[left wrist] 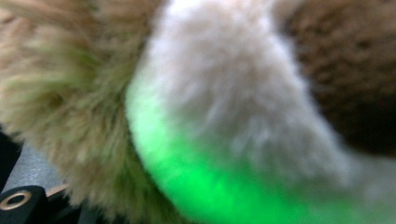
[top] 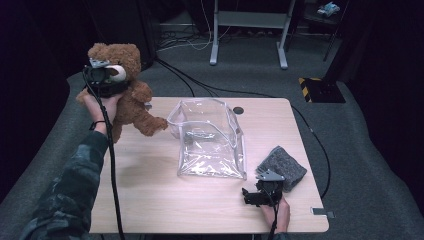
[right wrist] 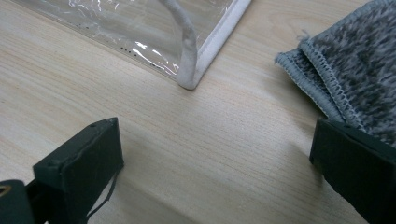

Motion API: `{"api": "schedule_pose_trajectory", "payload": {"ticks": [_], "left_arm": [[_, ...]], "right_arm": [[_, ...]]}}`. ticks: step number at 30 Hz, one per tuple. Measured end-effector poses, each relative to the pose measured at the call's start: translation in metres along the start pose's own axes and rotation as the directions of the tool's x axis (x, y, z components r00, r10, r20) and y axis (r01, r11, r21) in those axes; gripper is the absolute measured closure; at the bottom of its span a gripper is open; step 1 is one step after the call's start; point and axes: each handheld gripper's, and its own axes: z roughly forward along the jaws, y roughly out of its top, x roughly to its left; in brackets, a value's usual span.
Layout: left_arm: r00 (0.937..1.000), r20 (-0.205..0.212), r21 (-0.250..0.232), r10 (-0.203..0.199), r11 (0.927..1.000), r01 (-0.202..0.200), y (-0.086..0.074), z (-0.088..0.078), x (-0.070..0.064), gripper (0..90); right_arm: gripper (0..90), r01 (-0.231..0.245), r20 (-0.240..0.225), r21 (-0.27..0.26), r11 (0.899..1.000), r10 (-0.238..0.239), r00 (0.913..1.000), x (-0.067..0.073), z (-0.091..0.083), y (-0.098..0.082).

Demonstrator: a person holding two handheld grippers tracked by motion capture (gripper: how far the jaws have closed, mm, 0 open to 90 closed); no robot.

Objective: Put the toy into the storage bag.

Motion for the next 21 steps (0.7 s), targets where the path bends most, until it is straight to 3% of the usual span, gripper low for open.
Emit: {"api": "schedule_pose_trajectory", "payload": {"ticks": [4, 13, 17, 21], "left_arm": [[0.9995, -0.028, -0.009, 0.016, 0.9998, -0.016, 0.011, 0.001, 0.0, 43.7], [0.999, -0.041, -0.053, -0.016, 0.9985, 0.014, 0.033, -0.004, -0.001, 43.8], [0.9995, -0.029, -0.056, -0.008, 0.9984, 0.006, 0.038, -0.002, -0.009, 43.7], [1.0, 0.006, -0.064, 0.004, 0.9979, -0.004, 0.045, 0.002, -0.028, 43.7]], "right_arm": [[1.8, 0.003, 0.003, 0.001, 1.0, -0.003, 1.0, 0.0, 0.0, 0.0], [1.7, 0.003, 0.002, 0.003, 1.0, -0.003, 1.0, 0.0, 0.0, 0.0], [1.8, 0.004, 0.003, 0.002, 1.0, -0.004, 1.0, 0.0, 0.0, 0.0], [1.8, 0.0, 0.0, 0.0, 1.0, 0.0, 1.0, 0.0, 0.0, 0.0]]}}
